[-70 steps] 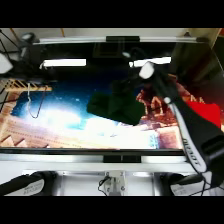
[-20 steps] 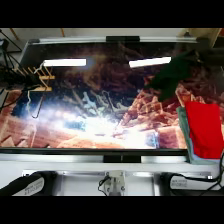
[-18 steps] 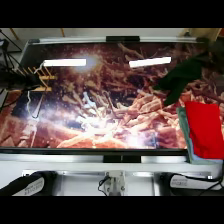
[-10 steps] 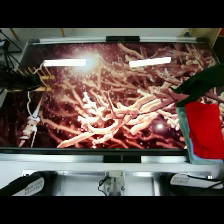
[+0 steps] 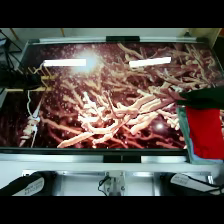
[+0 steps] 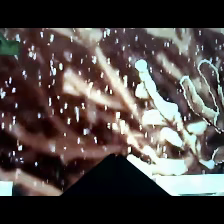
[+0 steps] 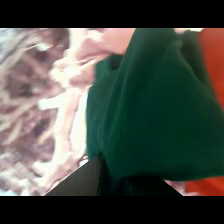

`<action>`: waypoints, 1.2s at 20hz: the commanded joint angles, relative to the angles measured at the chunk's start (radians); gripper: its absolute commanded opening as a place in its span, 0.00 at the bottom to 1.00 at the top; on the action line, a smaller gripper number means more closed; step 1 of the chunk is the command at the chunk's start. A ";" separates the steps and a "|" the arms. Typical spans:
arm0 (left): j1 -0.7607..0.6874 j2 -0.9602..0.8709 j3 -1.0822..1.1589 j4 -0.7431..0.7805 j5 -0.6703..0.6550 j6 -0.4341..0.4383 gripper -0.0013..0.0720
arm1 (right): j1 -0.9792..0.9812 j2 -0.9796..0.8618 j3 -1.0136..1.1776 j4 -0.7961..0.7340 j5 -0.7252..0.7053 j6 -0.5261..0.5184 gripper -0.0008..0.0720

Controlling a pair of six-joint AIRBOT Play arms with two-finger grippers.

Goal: Fold the shirts.

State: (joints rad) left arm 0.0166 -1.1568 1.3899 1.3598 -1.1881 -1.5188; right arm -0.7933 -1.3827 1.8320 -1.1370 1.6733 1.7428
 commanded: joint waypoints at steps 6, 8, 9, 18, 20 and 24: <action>0.000 0.000 0.000 -0.060 0.021 0.046 0.06 | -0.027 0.167 -0.310 -0.490 0.188 -0.045 0.11; 0.000 0.000 0.000 -0.060 0.021 0.045 0.06 | -0.027 0.208 -0.454 -0.576 0.191 -0.066 0.11; 0.000 0.000 0.000 -0.060 0.021 0.045 0.06 | -0.027 0.226 -0.517 -0.607 0.190 -0.080 0.11; -0.001 -0.001 0.000 -0.063 0.008 0.046 0.06 | -0.026 0.248 -0.758 -0.735 0.010 -0.011 0.73; -0.005 -0.001 0.001 -0.058 -0.002 0.047 0.06 | -0.026 0.248 -0.647 -0.778 -0.011 -0.074 0.73; -0.099 -0.045 0.045 0.163 -0.135 0.051 0.06 | 0.084 0.248 -0.277 -0.773 -0.293 -0.091 0.72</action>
State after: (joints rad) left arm -0.0284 -1.1744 1.4059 1.3659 -1.2247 -1.4616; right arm -0.7761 -1.1355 1.3502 -1.8927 1.5776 1.6638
